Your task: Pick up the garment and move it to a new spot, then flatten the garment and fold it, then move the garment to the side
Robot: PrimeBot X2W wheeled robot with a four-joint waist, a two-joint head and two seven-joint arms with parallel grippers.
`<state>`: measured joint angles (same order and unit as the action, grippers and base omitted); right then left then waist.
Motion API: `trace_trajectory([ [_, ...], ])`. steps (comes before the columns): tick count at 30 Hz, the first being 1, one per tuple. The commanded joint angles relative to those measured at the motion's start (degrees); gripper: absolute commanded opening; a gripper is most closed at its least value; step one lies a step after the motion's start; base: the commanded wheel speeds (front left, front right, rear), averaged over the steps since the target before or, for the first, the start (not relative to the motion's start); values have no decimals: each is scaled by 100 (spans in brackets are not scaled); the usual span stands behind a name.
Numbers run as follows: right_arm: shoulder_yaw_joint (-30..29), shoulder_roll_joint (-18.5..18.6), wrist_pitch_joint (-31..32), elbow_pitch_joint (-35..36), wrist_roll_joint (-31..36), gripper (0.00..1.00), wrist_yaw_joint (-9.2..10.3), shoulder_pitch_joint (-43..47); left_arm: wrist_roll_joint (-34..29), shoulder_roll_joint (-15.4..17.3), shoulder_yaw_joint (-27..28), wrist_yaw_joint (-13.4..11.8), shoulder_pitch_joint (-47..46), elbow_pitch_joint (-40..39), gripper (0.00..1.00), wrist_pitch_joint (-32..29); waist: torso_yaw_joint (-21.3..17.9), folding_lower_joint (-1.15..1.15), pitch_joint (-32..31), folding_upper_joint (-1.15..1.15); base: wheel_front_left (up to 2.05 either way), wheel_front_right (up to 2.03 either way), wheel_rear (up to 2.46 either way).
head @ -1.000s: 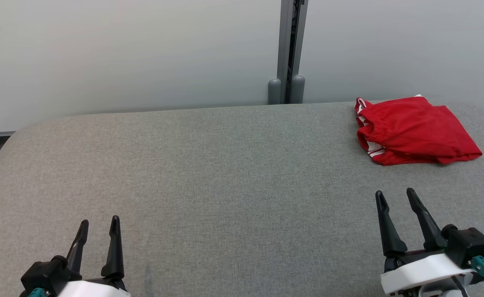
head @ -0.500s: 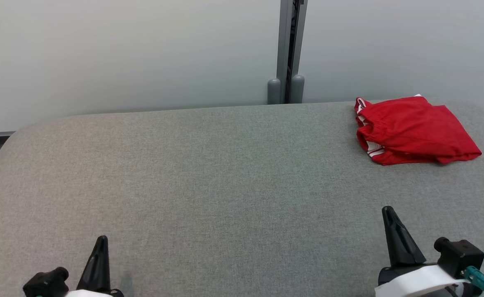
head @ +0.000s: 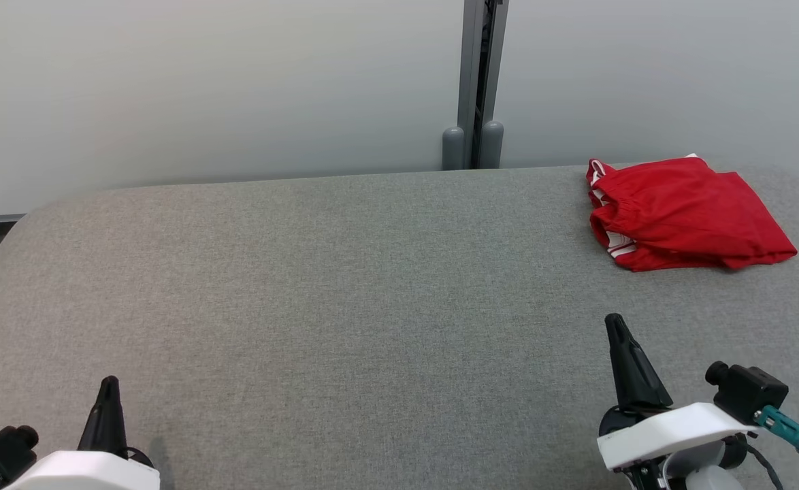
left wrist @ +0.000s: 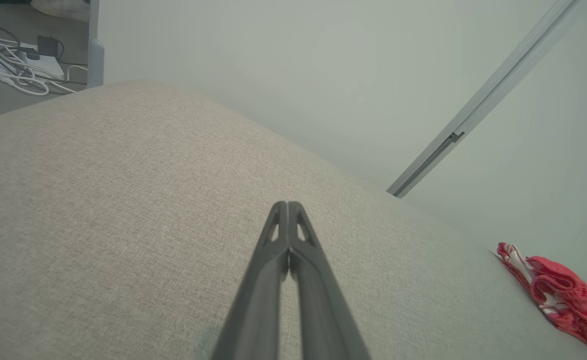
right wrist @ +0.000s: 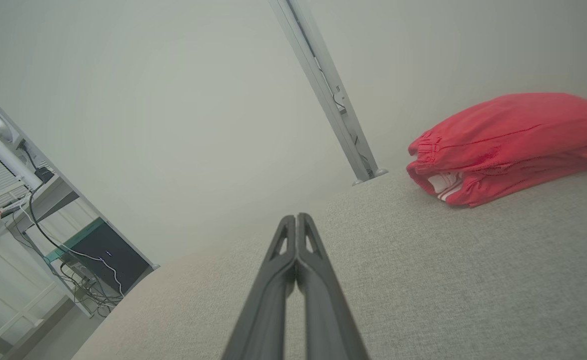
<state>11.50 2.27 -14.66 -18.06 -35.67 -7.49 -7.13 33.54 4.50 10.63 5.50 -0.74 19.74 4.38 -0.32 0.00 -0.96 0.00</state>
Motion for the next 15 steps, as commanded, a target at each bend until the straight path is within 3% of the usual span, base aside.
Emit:
trace_trajectory([
  [1, 71, 36, -21, -6, -302, 0, -1, -261, 212, 70, 162, 33, -246, -39, 0, -106, 1, 0, 3, 0, 0, 0, 0],
  [15, 433, 44, -26, -301, -1600, 0, -1, -683, 1134, 155, 724, 64, -542, 107, 0, -694, 9, 0, 27, 0, 0, 0, 0],
])
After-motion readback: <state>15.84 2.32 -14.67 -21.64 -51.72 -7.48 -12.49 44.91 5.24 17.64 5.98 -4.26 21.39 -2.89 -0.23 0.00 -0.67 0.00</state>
